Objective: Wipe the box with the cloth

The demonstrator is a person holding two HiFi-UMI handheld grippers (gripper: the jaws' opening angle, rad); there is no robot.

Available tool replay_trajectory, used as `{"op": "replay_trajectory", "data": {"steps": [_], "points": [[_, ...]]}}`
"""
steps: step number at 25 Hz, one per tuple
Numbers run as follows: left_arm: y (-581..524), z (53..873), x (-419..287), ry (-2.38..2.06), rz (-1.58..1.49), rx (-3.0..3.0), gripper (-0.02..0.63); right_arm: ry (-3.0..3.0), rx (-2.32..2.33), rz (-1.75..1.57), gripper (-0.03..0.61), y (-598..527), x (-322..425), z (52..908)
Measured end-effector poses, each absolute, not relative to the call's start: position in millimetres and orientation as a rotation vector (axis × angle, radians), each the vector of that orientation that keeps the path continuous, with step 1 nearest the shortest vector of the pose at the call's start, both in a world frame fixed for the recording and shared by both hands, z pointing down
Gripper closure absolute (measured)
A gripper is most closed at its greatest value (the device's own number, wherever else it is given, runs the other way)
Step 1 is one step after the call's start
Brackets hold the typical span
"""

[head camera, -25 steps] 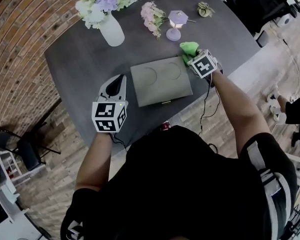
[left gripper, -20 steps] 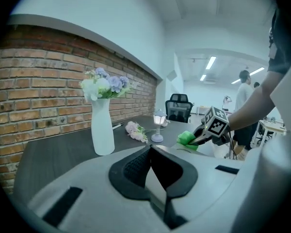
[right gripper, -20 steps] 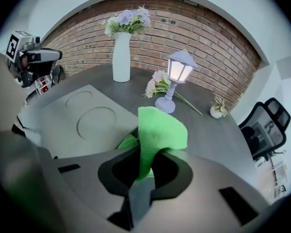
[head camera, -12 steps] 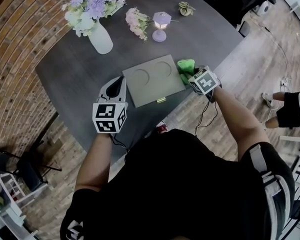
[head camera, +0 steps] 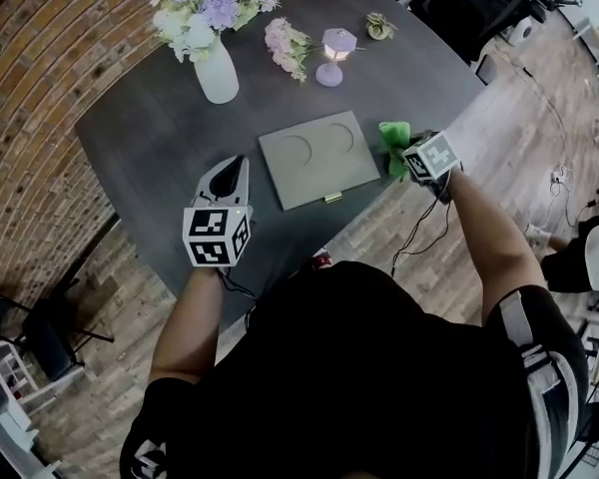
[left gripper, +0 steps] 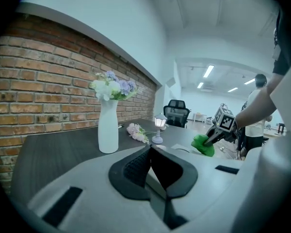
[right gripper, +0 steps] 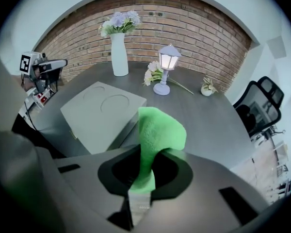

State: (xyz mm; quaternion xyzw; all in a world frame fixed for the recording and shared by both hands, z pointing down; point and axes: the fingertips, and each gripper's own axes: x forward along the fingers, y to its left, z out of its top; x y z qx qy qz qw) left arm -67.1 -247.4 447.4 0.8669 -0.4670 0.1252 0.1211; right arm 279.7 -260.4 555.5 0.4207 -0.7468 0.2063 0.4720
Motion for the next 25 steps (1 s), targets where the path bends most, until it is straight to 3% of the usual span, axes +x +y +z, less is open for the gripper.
{"op": "replay_trajectory", "data": {"steps": [5,13,25], "points": [[-241.8,443.5,-100.3,-1.450,0.337,2.487,0.604,-1.748,1.094,0.426,0.534,-300.4,272.2,540.4],[-223.7,438.6,-155.6,-1.601,0.294,2.366,0.604,-1.729,0.905,0.361,0.534,-341.2,182.9,551.1],[-194.3,442.8,-209.0,-1.709,0.297,2.273,0.604,-1.994,0.486,0.212,0.534,-281.7,-49.7,543.7]]}}
